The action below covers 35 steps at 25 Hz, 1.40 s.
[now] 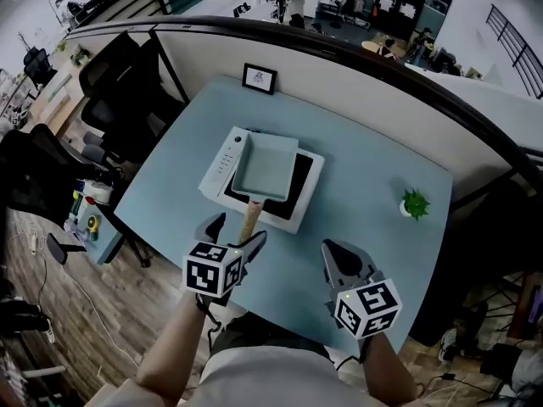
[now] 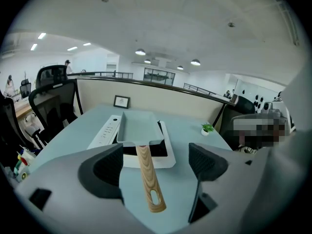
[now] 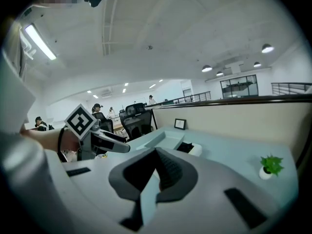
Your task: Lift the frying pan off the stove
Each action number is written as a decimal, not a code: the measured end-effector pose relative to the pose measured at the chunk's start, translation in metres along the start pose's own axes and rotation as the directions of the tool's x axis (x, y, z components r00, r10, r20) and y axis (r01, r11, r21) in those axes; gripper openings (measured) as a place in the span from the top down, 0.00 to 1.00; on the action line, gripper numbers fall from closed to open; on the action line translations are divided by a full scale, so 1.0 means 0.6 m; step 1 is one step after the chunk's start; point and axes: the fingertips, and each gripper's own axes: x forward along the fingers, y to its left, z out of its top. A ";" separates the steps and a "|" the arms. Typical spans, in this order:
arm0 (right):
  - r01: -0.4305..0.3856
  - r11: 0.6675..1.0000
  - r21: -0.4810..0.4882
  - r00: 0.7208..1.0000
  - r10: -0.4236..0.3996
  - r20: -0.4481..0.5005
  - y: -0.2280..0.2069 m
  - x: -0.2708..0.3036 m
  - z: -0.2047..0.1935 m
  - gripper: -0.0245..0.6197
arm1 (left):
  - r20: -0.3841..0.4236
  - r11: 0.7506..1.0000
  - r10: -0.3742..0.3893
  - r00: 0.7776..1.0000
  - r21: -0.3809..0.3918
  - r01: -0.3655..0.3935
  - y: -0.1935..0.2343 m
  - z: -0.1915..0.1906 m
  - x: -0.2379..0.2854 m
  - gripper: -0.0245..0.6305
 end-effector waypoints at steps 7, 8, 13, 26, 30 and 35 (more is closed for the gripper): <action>0.027 0.998 0.049 0.999 -0.025 -0.048 -0.023 0.053 -0.024 0.96 | -0.117 0.998 -0.027 0.993 -0.060 0.020 0.030 -0.031 0.070 0.34; 0.029 0.998 0.056 0.998 -0.026 -0.055 -0.025 0.060 -0.028 0.96 | -0.130 0.996 -0.038 0.991 -0.085 0.027 0.033 -0.035 0.079 0.34; 0.043 0.995 0.088 0.995 -0.035 -0.090 -0.028 0.086 -0.051 0.96 | -0.227 0.987 -0.108 0.968 -0.139 0.078 0.034 -0.064 0.119 0.34; 0.064 0.984 0.169 0.989 -0.040 -0.142 -0.028 0.124 -0.095 0.96 | -0.356 0.980 -0.160 0.921 -0.165 0.107 0.047 -0.121 0.169 0.43; 0.056 0.981 0.185 0.989 -0.030 -0.143 -0.016 0.126 -0.098 0.96 | -0.360 0.973 -0.187 0.914 -0.195 0.123 0.044 -0.130 0.172 0.61; 0.056 0.982 0.178 0.988 -0.029 -0.150 -0.006 0.123 -0.102 0.96 | -0.343 0.968 -0.172 0.923 -0.235 0.093 0.050 -0.131 0.166 0.79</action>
